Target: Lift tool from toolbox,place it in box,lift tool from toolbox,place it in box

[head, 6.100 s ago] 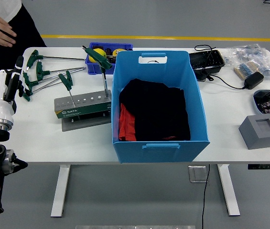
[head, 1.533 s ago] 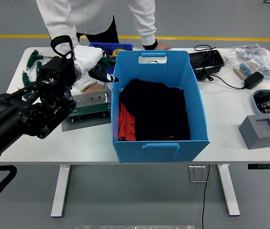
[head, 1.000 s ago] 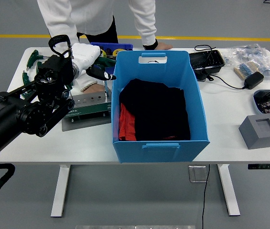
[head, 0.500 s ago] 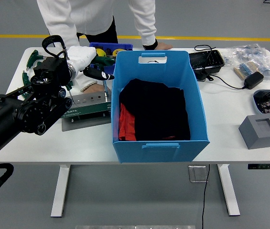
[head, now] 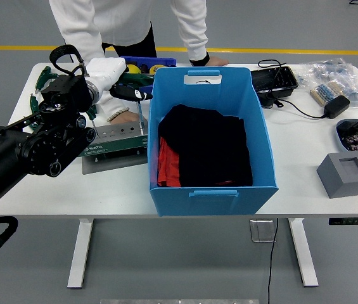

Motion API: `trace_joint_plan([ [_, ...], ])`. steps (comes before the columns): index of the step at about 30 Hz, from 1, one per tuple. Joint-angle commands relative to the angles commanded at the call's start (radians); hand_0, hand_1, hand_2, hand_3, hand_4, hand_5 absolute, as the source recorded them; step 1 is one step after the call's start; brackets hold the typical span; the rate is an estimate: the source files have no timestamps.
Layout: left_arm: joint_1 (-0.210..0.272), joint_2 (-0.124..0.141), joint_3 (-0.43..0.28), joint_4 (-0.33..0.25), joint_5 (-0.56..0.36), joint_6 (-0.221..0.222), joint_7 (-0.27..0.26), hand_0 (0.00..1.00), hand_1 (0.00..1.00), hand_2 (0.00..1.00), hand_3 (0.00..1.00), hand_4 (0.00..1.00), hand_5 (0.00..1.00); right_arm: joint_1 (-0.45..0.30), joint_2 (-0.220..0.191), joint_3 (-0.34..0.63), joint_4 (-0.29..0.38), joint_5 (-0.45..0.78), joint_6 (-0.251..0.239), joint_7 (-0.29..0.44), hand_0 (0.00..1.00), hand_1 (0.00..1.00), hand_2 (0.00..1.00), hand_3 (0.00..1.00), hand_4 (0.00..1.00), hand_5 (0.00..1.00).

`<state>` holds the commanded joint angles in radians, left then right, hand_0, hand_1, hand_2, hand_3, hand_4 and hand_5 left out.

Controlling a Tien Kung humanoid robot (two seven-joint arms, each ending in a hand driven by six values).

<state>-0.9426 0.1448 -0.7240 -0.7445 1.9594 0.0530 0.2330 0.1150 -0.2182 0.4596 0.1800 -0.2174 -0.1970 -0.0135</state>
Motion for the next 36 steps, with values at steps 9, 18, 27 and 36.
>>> trace_joint_plan([
  [9,0.000,0.005,0.007,-0.003,0.025,0.079,-0.032,0.223,0.002,0.024,0.076,0.998,0.848,0.001,-0.001,-0.009,0.000,0.009,0.000,0.002,0.680,0.666,0.730,0.575,0.780,0.696],
  [18,0.001,0.015,0.012,-0.026,0.064,0.107,-0.045,0.223,0.002,0.018,0.070,0.998,0.895,-0.004,-0.001,-0.025,0.000,0.020,0.001,0.003,0.684,0.666,0.730,0.574,0.780,0.696],
  [27,-0.018,0.031,0.022,-0.049,0.075,0.111,-0.049,0.218,0.002,0.011,0.064,0.771,0.865,-0.012,0.002,-0.014,0.000,0.005,-0.001,-0.001,0.683,0.666,0.730,0.574,0.781,0.696],
  [36,-0.059,0.051,0.036,-0.059,0.088,0.112,-0.056,0.217,0.002,0.008,0.061,0.724,0.824,-0.014,0.003,-0.002,0.000,-0.007,-0.001,-0.004,0.683,0.666,0.730,0.575,0.781,0.696],
])
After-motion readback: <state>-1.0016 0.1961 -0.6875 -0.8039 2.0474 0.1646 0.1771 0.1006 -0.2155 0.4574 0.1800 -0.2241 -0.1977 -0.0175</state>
